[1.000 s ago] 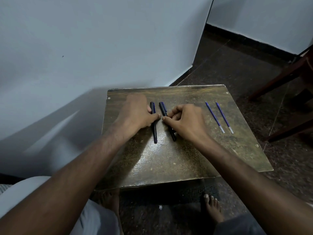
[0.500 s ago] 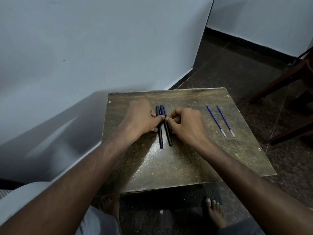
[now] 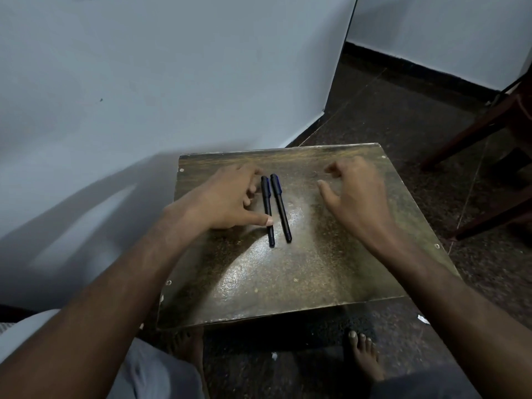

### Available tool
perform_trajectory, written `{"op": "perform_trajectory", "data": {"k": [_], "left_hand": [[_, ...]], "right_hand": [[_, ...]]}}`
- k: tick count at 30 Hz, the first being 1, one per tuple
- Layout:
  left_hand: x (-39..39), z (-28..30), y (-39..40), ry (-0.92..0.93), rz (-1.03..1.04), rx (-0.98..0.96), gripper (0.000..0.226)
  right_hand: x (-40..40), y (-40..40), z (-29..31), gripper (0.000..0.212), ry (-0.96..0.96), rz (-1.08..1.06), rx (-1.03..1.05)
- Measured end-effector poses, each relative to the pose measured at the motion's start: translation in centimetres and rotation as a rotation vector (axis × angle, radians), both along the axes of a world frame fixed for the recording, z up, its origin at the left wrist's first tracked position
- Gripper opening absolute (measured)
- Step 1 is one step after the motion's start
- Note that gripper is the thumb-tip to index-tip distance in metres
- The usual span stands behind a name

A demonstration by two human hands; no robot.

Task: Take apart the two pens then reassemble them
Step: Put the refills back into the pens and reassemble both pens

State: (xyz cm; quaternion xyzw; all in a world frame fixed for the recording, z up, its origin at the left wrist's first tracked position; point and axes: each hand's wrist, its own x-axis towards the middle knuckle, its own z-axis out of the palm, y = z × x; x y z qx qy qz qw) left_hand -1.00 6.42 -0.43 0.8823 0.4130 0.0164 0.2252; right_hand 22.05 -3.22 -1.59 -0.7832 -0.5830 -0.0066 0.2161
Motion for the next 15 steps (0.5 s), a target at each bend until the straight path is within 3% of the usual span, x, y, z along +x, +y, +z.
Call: {"op": "perform_trajectory", "data": {"k": [3,6,12,15], "left_hand": [[0.0,0.3,-0.3,-0.026,0.087,-0.134,0.114],[0.4,0.4,-0.4,-0.060,0.112,-0.172,0.111],[0.8,0.2,-0.6,-0.102,0.126,-0.214,0.108],[0.8,0.2,-0.6,-0.115,0.145,-0.227,0.110]], "right_hand": [[2.3,-1.3,0.3,0.049,-0.124,-0.207,-0.198],[3.1,-2.4,0.8,0.049,-0.157,-0.285,-0.361],[3.9,-1.5,-0.3,0.018,-0.155,-0.152,-0.329],[3.8,-1.0,-0.5,0.012,-0.155,-0.139,-0.324]]}}
